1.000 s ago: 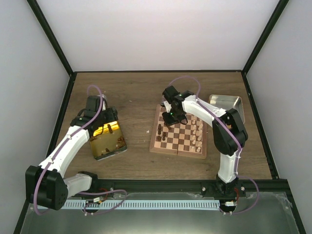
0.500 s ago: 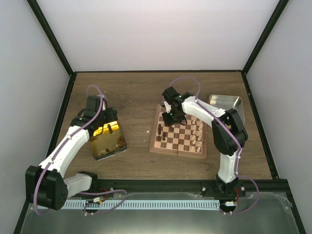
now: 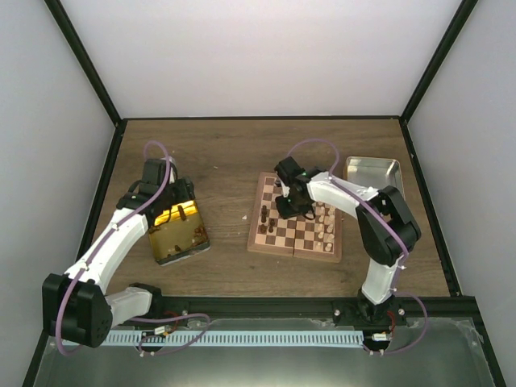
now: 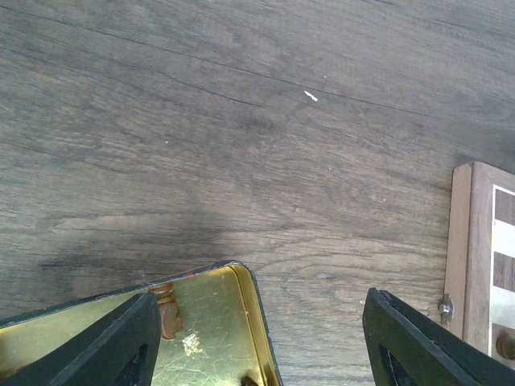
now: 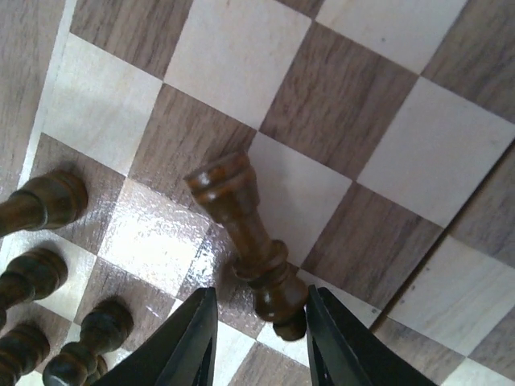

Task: Set up the chess pieces on the board
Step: Pick up the chess piece from the storage box.

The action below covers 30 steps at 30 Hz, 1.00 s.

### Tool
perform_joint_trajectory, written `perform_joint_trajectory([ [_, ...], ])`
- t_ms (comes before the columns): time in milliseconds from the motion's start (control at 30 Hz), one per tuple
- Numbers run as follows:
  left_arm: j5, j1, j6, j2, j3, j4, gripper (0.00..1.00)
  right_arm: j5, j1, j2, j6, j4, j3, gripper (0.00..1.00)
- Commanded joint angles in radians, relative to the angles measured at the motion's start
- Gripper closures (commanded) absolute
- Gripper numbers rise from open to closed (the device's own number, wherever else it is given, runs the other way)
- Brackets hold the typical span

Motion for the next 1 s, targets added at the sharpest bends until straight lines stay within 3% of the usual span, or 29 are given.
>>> perform_joint_trajectory([
  [0, 0.016, 0.006, 0.013, -0.011, -0.009, 0.022, 0.29, 0.028, 0.01, -0.054, 0.021, 0.061, -0.048, 0.69],
  [367, 0.195, 0.005, 0.018, 0.006, -0.009, 0.079, 0.29, 0.127, 0.02, -0.062, -0.048, 0.183, -0.095, 0.7],
  [500, 0.25, 0.005, 0.012, 0.029, -0.003, 0.083, 0.29, 0.128, 0.02, -0.06, -0.067, 0.202, -0.102, 0.77],
  [600, 0.309, 0.004, 0.009, 0.043, 0.008, 0.088, 0.27, 0.123, 0.021, -0.066, -0.078, 0.209, -0.111, 0.88],
  [967, 0.524, -0.054, -0.17, 0.098, -0.005, 0.275, 0.22, 0.087, 0.02, -0.217, -0.098, 0.373, -0.194, 0.9],
])
